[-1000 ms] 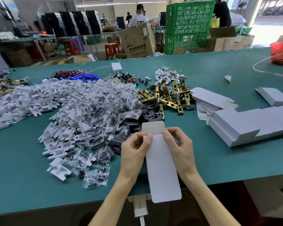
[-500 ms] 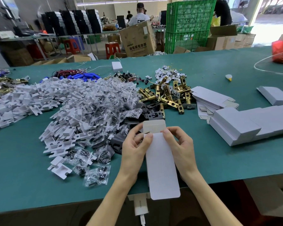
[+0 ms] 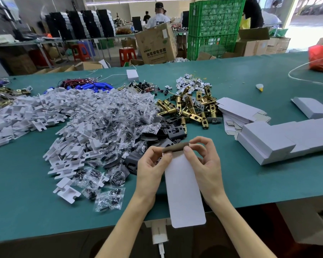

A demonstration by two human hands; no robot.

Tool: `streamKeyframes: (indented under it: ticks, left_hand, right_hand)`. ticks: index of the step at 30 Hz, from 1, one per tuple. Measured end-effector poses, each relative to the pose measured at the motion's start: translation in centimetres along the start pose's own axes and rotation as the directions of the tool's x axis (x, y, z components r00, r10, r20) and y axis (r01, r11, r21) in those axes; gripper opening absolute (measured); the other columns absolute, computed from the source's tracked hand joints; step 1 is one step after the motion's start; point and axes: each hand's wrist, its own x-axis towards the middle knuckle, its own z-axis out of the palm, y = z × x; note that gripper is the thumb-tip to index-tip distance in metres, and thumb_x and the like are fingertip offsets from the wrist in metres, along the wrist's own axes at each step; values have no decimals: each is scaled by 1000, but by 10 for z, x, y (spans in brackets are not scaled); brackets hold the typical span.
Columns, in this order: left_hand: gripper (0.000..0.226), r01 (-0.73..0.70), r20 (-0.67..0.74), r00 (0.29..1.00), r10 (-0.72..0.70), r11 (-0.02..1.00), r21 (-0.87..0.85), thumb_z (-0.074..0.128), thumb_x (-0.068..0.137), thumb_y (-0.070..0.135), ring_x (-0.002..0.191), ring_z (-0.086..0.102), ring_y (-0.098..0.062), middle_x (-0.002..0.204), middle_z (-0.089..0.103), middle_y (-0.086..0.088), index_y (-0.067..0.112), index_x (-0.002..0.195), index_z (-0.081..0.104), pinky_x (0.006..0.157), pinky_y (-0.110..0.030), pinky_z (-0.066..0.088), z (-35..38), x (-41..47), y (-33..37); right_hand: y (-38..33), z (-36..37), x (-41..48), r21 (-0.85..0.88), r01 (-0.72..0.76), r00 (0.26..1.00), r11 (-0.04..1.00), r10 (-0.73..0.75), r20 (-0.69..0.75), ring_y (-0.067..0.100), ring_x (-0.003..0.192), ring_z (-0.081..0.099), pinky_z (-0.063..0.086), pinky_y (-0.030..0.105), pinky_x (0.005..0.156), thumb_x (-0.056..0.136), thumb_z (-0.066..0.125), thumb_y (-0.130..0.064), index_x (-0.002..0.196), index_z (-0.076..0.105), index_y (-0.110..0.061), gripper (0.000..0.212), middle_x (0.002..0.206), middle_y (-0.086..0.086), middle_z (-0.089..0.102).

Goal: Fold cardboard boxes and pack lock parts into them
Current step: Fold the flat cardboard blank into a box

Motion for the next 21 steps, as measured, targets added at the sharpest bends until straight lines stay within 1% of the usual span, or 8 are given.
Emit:
streamKeyframes:
  ticks: [2, 5, 8, 9, 11, 14, 19, 21]
  left_hand:
    - [16, 11, -4, 1000, -11, 1000, 0, 78, 85, 33, 89, 62, -24, 100, 72, -10, 23, 96, 72, 79, -43, 51, 0, 0, 0]
    - [15, 16, 20, 1000, -16, 1000, -5, 77, 89, 31, 92, 65, -20, 103, 74, -7, 23, 101, 74, 81, -36, 54, 1, 1, 1]
    - [28, 13, 36, 999, -14, 1000, 24, 73, 90, 45, 94, 65, -21, 107, 75, -12, 23, 106, 77, 85, -42, 52, 2, 0, 3]
    - [31, 10, 34, 999, -12, 999, 44, 69, 91, 50, 93, 65, -22, 106, 75, -15, 24, 106, 79, 84, -44, 51, 2, -1, 4]
    - [35, 10, 28, 1000, -12, 997, 82, 62, 96, 54, 90, 60, -25, 105, 70, -25, 25, 106, 80, 82, -44, 46, 3, -1, 3]
    - [32, 20, 19, 1000, -21, 996, 88, 63, 98, 50, 87, 54, -28, 103, 65, -32, 23, 103, 80, 81, -47, 41, 4, 0, 4]
    - [22, 30, 3, 1000, -31, 993, 112, 68, 99, 38, 88, 58, -24, 104, 70, -23, 20, 104, 78, 81, -42, 43, 3, 0, 2]
    - [17, 49, -8, 999, -48, 992, 113, 71, 99, 32, 84, 61, -19, 100, 73, -18, 17, 104, 76, 76, -35, 49, 3, 1, 0]
  right_hand:
    - [0, 0, 0, 12, -16, 1000, 1000, 16, 7, 9, 80, 64, 52, 21, 65, 98, 66, -17, 116, 60, -25, 20, 104, 6, 70]
    - [2, 0, 1, 33, -40, 999, 999, 39, 36, 19, 84, 69, 58, 31, 66, 98, 65, -25, 107, 68, -16, 13, 102, 5, 71]
    - [4, -1, 1, 34, -66, 998, 997, 65, 20, 27, 80, 69, 58, 45, 66, 98, 64, -30, 102, 68, -11, 21, 97, 11, 71]
    - [4, -1, 1, 16, -65, 998, 998, 65, 21, 28, 79, 68, 57, 46, 65, 99, 64, -32, 101, 68, -12, 21, 95, 11, 71]
    - [6, -1, 1, -47, -47, 999, 998, 49, 25, 21, 78, 65, 54, 41, 65, 99, 64, -34, 97, 69, -17, 18, 91, 5, 70]
    - [7, 0, 2, -88, -25, 999, 996, 28, 33, 10, 79, 63, 50, 23, 69, 100, 64, -24, 94, 70, -19, 10, 88, -2, 70]
    - [8, 0, 3, -111, -38, 999, 993, 42, 31, 16, 86, 68, 53, 24, 74, 100, 64, -19, 96, 70, -16, 8, 91, 1, 72]
    - [8, -1, 3, -100, -70, 997, 993, 73, 31, 21, 86, 70, 57, 30, 71, 101, 64, -17, 98, 70, -17, 7, 94, 1, 73]
